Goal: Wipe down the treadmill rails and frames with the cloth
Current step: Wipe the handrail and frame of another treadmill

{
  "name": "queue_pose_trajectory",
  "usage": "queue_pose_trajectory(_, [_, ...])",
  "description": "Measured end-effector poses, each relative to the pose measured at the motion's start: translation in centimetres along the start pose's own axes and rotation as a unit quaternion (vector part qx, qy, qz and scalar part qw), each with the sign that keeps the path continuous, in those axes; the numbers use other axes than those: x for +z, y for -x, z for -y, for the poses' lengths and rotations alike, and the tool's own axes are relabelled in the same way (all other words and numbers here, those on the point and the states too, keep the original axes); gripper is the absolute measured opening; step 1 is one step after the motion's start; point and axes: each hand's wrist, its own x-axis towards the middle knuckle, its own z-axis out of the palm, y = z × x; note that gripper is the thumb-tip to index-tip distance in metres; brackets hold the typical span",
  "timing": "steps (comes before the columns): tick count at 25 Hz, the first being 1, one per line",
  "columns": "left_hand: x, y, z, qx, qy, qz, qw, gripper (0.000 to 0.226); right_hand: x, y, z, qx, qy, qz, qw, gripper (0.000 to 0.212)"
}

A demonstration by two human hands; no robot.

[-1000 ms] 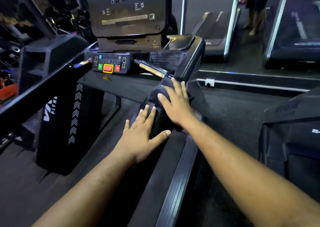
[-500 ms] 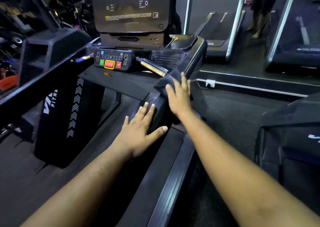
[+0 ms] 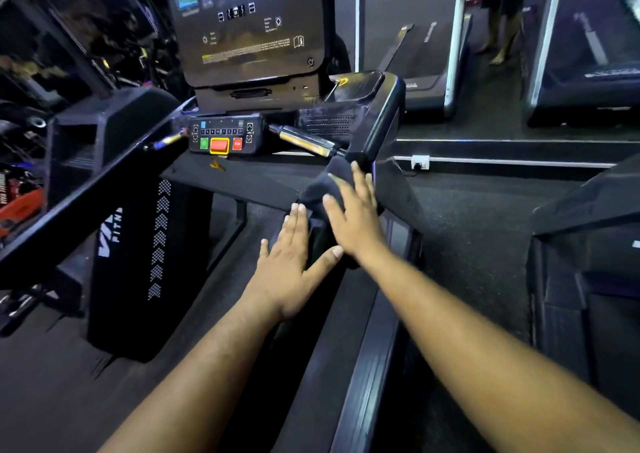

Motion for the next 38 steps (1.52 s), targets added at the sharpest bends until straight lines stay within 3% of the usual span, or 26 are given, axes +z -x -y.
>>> queue_pose_trajectory(3, [-0.1, 0.1, 0.1, -0.007, 0.0, 0.0, 1.0, 0.093, -2.3, -6.1, 0.5, 0.024, 0.118, 0.045, 0.992, 0.045])
queue_pose_trajectory(6, [-0.3, 0.5, -0.1, -0.004, 0.0, -0.01, 1.0, 0.089, -2.7, -7.9, 1.5, 0.064, 0.125, 0.073, 0.987, 0.046])
queue_pose_trajectory(11, [-0.6, 3.8, 0.2, -0.019, 0.02, -0.028, 0.999, 0.098, -0.6, 2.1, 3.4, -0.025, 0.091, 0.068, 0.993, 0.044])
queue_pose_trajectory(16, [-0.7, 9.4, 2.0, -0.009, 0.016, -0.019, 1.0, 0.093, 0.5, 8.7, 6.1, -0.028, 0.077, 0.086, 0.993, 0.045])
queue_pose_trajectory(22, [-0.7, 15.4, 4.5, -0.017, 0.081, -0.033, 0.996, 0.108, 2.5, 16.9, 9.1, -0.004, -0.007, 0.032, 0.999, 0.044])
queue_pose_trajectory(24, [-0.4, 17.1, 5.2, -0.006, 0.121, -0.058, 0.991, 0.111, 3.3, 20.4, 10.4, 0.008, -0.053, 0.004, 0.999, 0.057])
queue_pose_trajectory(27, [0.6, 19.2, 6.3, 0.031, 0.207, -0.134, 0.969, 0.11, 4.9, 26.0, 11.9, 0.009, -0.109, -0.022, 0.994, 0.068])
queue_pose_trajectory(32, [1.5, 20.0, 6.4, 0.047, 0.403, -0.201, 0.892, 0.076, 7.0, 32.5, 13.1, -0.003, -0.125, -0.046, 0.991, 0.058])
queue_pose_trajectory(34, [1.5, 19.7, 6.4, 0.042, 0.378, -0.203, 0.903, 0.078, 7.5, 32.1, 12.4, 0.009, -0.145, -0.049, 0.988, 0.06])
queue_pose_trajectory(38, [1.1, 19.2, 6.4, 0.073, 0.098, -0.114, 0.986, 0.082, 7.1, 24.1, 9.1, 0.198, -0.3, -0.121, 0.925, 0.059])
